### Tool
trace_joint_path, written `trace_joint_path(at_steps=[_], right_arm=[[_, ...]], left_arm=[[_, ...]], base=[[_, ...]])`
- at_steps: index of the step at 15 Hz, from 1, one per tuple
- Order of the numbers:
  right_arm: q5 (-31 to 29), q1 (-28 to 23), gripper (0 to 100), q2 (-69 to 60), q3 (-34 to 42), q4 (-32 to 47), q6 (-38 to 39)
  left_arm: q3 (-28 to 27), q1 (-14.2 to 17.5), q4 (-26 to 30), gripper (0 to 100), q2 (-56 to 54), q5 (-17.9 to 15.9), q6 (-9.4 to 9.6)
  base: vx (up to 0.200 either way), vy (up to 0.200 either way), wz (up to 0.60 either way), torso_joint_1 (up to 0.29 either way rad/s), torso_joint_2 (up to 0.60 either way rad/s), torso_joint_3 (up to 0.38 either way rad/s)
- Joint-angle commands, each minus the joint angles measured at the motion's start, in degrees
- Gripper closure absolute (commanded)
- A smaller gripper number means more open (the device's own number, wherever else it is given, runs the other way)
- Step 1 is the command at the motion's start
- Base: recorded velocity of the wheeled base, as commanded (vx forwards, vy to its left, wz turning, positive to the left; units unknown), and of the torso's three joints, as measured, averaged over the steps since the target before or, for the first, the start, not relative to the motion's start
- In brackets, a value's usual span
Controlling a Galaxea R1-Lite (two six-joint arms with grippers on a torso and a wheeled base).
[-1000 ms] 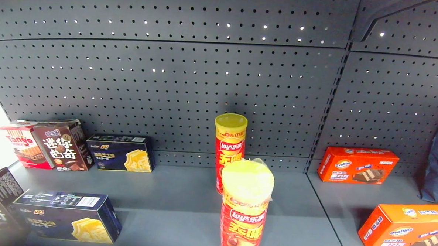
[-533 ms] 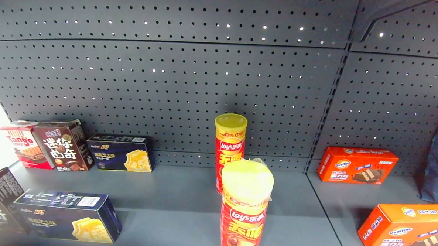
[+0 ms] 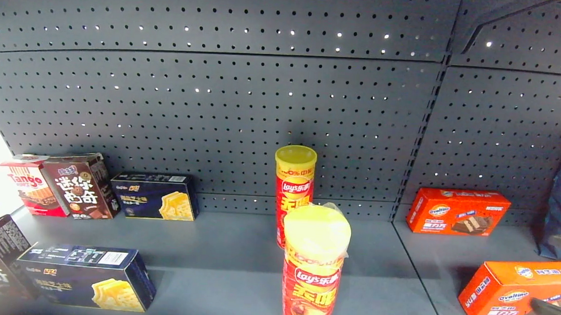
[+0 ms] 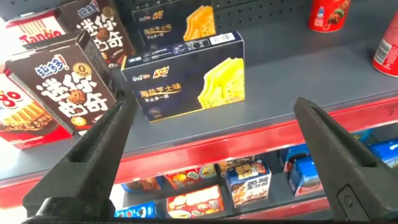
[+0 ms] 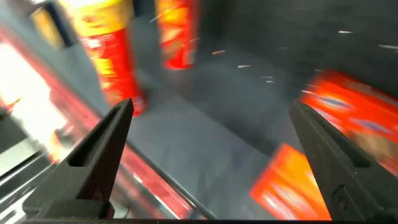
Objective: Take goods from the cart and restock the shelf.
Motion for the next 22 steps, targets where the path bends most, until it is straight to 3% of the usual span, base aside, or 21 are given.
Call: trace_joint_path(at_steps=[1,10,22], right_arm=[[-0.8,8.0,0,17.9,-1.6,-6.5,-0.3],[-6.4,10.3,0,30.3,-2.9,-7.6,1.5],[-6.8,13.3,0,36.8,-5.2,-8.0,1.4]], left_arm=[[0.1,0.0,0.0,0,0.5,0.0,-0.05],[-0.1,0.2,0.0,0,0.2,0.3,-0.05],[3.5,0.3,0.2,0,-2.8,0.4,-0.05]], base=[[0.000,0.000,0.00,0.000,0.00,0.000],[0.000,0.000,0.00,0.000,0.00,0.000],[0.000,0.000,0.00,0.000,0.00,0.000]])
